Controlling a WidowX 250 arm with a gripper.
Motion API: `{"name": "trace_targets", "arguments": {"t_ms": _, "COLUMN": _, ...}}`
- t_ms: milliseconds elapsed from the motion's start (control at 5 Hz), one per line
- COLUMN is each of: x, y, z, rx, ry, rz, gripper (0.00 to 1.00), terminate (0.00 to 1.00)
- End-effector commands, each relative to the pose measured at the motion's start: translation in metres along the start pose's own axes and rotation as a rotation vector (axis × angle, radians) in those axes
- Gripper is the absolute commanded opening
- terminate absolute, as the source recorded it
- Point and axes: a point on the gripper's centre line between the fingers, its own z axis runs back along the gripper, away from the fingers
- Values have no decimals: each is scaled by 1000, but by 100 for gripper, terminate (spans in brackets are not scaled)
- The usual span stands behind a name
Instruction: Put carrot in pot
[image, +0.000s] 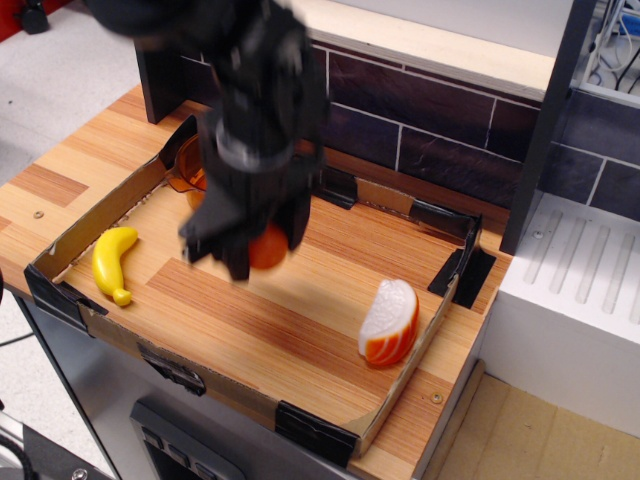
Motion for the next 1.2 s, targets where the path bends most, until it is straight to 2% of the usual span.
{"name": "trace_targets", "arguments": {"t_ms": 0, "x": 56, "y": -37, "z": 26, "rx": -26, "ry": -53, "rz": 127, "gripper": 0, "terminate": 0}}
{"name": "trace_targets", "arguments": {"t_ms": 200, "x": 73, "y": -46, "z": 9, "rx": -13, "ry": -116, "rz": 115, "gripper": 0, "terminate": 0}}
{"name": "trace_targets", "arguments": {"t_ms": 400, "x": 87, "y": -49, "z": -4, "rx": -27, "ry": -201, "rz": 85, "gripper": 0, "terminate": 0}}
{"name": "trace_targets", "arguments": {"t_ms": 600, "x": 95, "y": -50, "z": -14, "rx": -16, "ry": -234, "rz": 99, "gripper": 0, "terminate": 0}}
{"name": "trace_targets", "arguments": {"t_ms": 800, "x": 97, "y": -53, "z": -16, "rx": -6, "ry": -223, "rz": 122, "gripper": 100, "terminate": 0}}
{"name": "trace_targets", "arguments": {"t_ms": 1000, "x": 94, "y": -54, "z": -14, "rx": -8, "ry": -225, "rz": 114, "gripper": 100, "terminate": 0}}
